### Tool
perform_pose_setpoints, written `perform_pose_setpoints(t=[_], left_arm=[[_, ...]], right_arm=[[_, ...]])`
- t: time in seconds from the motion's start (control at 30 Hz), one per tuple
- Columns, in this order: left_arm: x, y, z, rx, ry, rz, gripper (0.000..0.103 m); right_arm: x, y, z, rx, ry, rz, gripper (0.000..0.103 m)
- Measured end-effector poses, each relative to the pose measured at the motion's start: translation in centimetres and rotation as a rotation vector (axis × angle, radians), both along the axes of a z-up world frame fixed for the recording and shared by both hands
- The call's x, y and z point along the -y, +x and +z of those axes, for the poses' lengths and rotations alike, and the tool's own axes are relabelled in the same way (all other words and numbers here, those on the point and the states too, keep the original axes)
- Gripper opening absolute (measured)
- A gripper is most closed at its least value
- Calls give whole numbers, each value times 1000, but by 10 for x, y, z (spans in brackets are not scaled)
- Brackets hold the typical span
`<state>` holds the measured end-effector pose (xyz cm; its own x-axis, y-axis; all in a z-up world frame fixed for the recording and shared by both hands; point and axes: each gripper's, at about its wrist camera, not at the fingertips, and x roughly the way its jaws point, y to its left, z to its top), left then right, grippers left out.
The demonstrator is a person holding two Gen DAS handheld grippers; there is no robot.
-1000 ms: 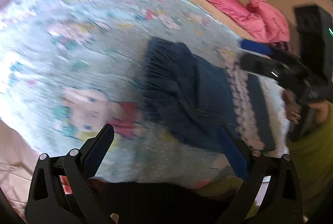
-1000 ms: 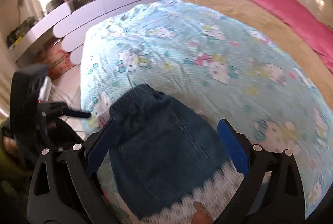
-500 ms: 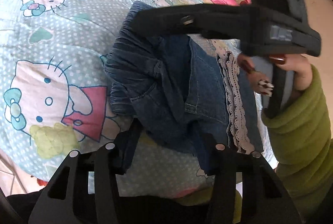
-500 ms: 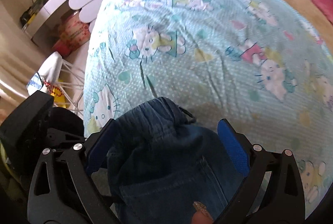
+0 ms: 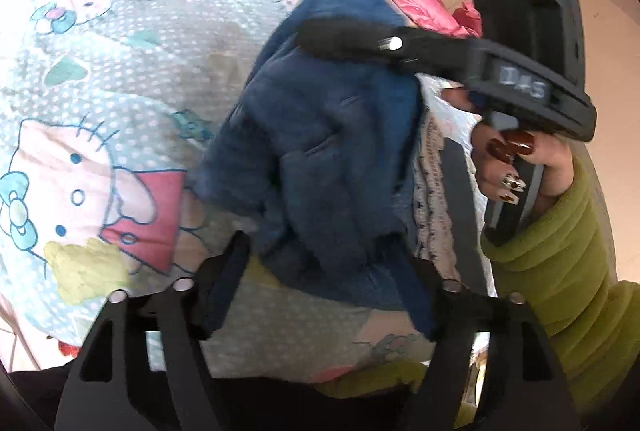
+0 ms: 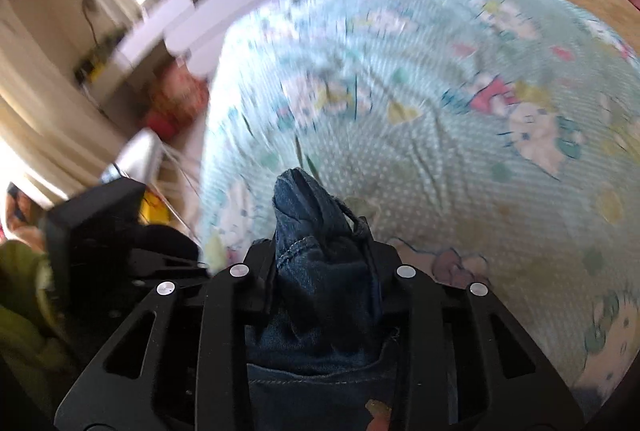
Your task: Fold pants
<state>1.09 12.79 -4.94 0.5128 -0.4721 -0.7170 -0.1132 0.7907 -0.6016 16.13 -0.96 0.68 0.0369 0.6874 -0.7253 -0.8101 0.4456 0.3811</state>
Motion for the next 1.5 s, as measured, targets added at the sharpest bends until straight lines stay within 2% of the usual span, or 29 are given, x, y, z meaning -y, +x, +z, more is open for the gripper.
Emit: perform_pose_setpoints(t=[0.1, 0.2, 0.37, 0.43, 0.57, 0.63, 0.7, 0.73, 0.9, 1.03, 1.1, 1.2, 1.3, 1.43, 1.5], left_arm=[[12, 4, 4, 8, -30, -25, 80], [26, 12, 7, 20, -28, -51, 80], [57, 30, 14, 65, -106, -107, 79], [72, 35, 20, 79, -91, -136, 79], [101, 41, 32, 118, -57, -189, 79], [117, 42, 35, 127, -42, -230, 79], [130, 40, 36, 130, -16, -280, 79], [136, 39, 36, 127, -4, -305, 79], [165, 39, 29, 99, 54, -413, 79], [176, 38, 28, 98, 125, -452, 80], [183, 40, 26, 99, 161, -466, 82], [180, 41, 26, 97, 159, -468, 82], [179, 36, 29, 96, 148, -465, 82], [180, 25, 40, 103, 149, -455, 82], [176, 25, 44, 113, 155, -451, 82]], right_arm=[[37, -7, 18, 8, 88, -43, 26], [69, -17, 31, 34, 133, -74, 26], [116, -20, 43, 56, 180, -150, 26], [132, -21, 44, 69, 191, -173, 26], [159, -24, 42, 75, 224, -224, 38], [179, -26, 40, 65, 254, -265, 41], [204, -27, 37, 56, 280, -344, 57], [213, -29, 35, 54, 278, -375, 57], [253, -43, 15, 56, 184, -517, 57], [257, -53, -4, 36, 94, -547, 57], [252, -55, -12, 36, 17, -553, 57], [252, -56, -27, 69, -142, -592, 56], [256, -59, -34, 58, -138, -610, 57], [251, -64, -28, 98, -122, -599, 57], [249, -67, -20, 119, -113, -601, 63]])
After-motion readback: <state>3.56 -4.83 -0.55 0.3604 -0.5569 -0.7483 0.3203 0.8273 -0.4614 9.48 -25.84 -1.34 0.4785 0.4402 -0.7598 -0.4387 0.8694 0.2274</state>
